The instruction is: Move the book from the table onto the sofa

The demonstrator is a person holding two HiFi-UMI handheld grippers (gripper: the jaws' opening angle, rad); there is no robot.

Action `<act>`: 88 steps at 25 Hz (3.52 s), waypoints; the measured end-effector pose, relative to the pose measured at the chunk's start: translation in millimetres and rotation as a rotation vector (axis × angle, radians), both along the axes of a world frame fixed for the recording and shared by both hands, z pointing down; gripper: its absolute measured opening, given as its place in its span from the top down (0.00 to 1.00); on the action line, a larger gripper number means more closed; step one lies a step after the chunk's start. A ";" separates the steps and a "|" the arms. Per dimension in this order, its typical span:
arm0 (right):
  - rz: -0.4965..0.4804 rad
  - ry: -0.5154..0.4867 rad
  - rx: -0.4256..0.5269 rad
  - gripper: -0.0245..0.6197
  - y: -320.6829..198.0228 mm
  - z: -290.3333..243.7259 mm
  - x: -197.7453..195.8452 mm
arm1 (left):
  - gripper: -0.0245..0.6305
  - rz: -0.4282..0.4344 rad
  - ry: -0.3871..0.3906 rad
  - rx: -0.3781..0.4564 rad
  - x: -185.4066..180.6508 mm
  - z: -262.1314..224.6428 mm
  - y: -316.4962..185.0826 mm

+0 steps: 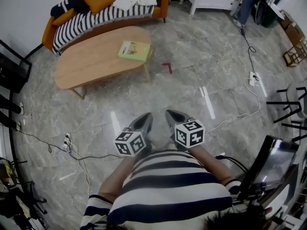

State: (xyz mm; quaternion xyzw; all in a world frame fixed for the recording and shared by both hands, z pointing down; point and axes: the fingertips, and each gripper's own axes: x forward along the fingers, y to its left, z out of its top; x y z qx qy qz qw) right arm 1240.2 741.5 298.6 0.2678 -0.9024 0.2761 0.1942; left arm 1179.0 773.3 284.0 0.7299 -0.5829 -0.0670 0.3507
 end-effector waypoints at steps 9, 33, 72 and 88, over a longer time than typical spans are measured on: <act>-0.006 0.000 0.004 0.96 -1.0 -0.9 -4.7 | 0.96 -0.019 -0.003 0.014 -7.3 -4.3 -6.1; -0.021 0.042 -0.010 0.96 -0.3 4.5 -16.1 | 0.96 -0.029 -0.040 -0.022 -14.4 5.3 -5.5; -0.027 0.086 0.004 0.96 -42.4 20.1 -172.2 | 0.96 -0.041 -0.024 -0.042 -170.2 16.9 -41.5; -0.010 0.111 -0.031 0.96 -87.3 27.9 -155.3 | 0.96 -0.057 0.013 -0.095 -158.5 29.2 -81.5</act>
